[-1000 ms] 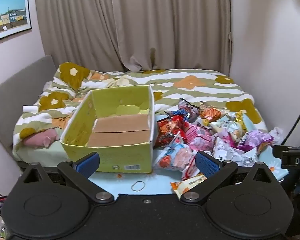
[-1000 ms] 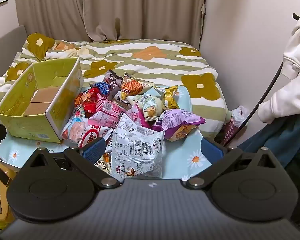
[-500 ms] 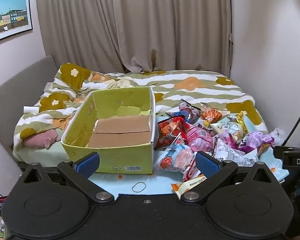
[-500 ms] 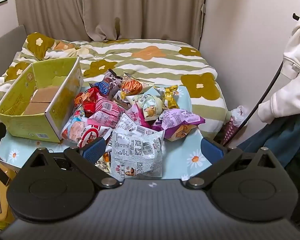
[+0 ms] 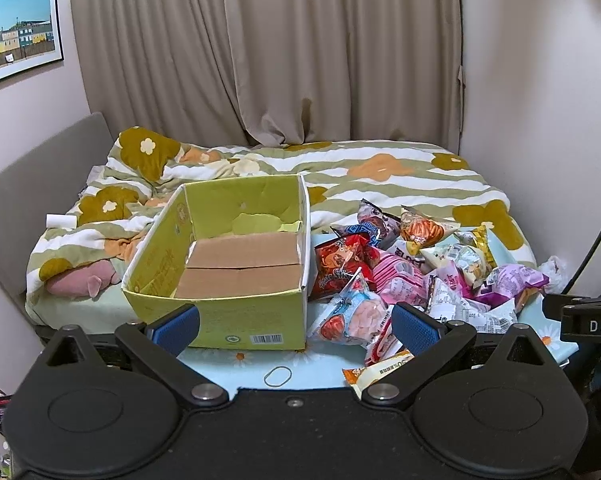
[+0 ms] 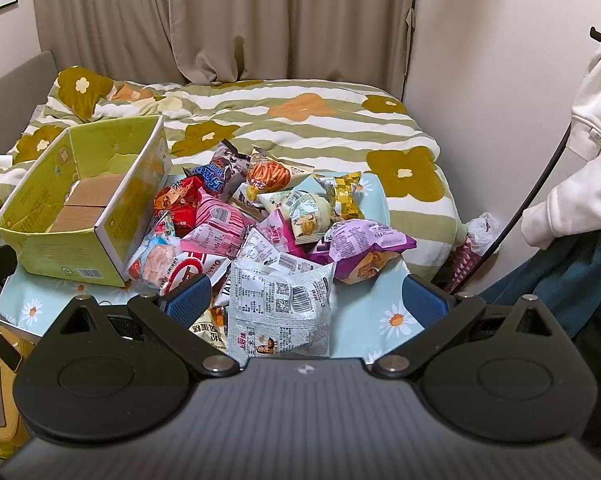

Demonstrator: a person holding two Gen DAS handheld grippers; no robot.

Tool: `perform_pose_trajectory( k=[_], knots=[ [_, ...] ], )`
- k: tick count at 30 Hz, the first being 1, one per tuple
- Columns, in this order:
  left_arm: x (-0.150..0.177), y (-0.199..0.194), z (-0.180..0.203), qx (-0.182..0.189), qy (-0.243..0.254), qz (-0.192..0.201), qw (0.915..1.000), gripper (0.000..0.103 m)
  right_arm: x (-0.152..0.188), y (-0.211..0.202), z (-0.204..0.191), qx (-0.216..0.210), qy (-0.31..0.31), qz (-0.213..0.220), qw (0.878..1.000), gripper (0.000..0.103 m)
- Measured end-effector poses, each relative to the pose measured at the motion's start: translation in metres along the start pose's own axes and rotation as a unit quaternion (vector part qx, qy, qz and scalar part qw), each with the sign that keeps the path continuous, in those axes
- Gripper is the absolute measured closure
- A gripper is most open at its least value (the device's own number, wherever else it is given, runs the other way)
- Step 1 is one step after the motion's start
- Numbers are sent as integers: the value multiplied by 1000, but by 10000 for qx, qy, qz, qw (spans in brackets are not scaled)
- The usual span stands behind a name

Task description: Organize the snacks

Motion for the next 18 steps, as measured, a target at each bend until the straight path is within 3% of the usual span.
perform_pose_trajectory(
  k=[18],
  knots=[
    [-1, 5, 0, -25, 15, -137, 9999, 0, 0, 2, -1, -20, 13, -12, 10000, 0]
  ],
)
Point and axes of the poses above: each gripper's, at about its wrist camera, not at the fingertips, and y roughly the way its jaws point, z to its right, x to its underside, the point moved 8 cm from there along y, roughly the way its jaws point, and after that the axes turned 12 degrees about -y, right-handed, at the moved point
